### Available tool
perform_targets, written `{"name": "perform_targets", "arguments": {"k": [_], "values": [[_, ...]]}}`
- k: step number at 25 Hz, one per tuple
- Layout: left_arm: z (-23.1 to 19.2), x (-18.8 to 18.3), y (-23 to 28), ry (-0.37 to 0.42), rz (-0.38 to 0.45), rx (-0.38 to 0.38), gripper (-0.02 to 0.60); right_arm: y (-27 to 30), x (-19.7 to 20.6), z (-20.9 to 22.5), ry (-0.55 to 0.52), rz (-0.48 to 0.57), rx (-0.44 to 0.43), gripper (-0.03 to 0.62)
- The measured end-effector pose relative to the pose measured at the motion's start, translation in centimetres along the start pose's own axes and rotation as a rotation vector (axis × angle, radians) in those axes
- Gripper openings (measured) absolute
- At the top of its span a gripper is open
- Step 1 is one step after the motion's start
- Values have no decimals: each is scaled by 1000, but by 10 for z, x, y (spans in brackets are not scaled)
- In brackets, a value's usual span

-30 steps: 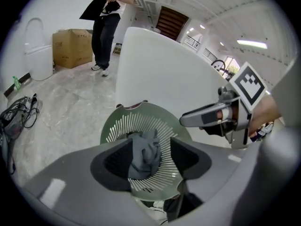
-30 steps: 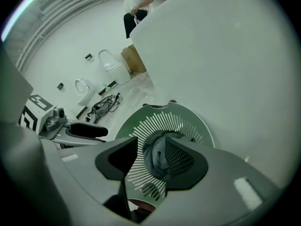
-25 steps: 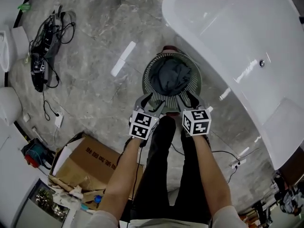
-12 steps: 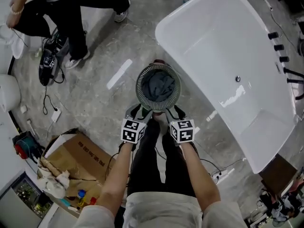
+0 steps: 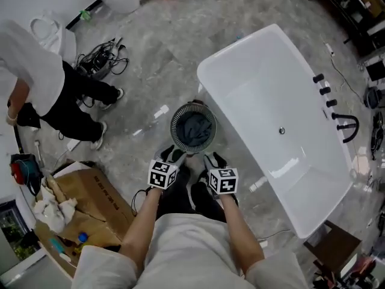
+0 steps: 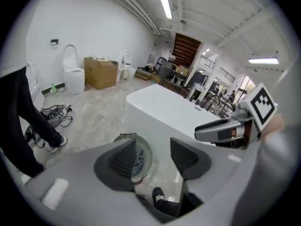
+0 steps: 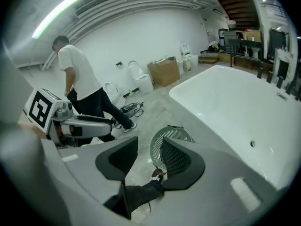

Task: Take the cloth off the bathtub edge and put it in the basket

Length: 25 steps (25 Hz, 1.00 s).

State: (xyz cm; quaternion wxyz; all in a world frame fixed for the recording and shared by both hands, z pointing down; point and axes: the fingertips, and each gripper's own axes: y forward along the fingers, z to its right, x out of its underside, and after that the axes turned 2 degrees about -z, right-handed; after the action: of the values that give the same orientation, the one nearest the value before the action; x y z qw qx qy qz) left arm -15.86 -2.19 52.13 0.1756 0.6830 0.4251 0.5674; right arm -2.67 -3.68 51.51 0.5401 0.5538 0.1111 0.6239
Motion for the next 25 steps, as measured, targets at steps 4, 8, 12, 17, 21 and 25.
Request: {"name": "perform_targets", "arguments": {"k": [4,8,12,17,21,25], "values": [[22,-14,-39,-23,100,-45,267,-33,7,-17,-8,18,-25,140],[39,-13,-59,-36,126,-75,172,-56,17,-31,-70,14,-56,69],[42,0,-78,-72,135,-114,69,-72,21,-45,-104,23,-91,21],[40,13,-89,-127,134,-138,58,-80,16,-43,-74,16,-107,2],[38,26,-91,-147,115,-158,58,-82,16,-40,-90,5,-98,2],[36,28,-92,-143,108,-164,58,-81,18,-38,-88,2,-87,2]]}}
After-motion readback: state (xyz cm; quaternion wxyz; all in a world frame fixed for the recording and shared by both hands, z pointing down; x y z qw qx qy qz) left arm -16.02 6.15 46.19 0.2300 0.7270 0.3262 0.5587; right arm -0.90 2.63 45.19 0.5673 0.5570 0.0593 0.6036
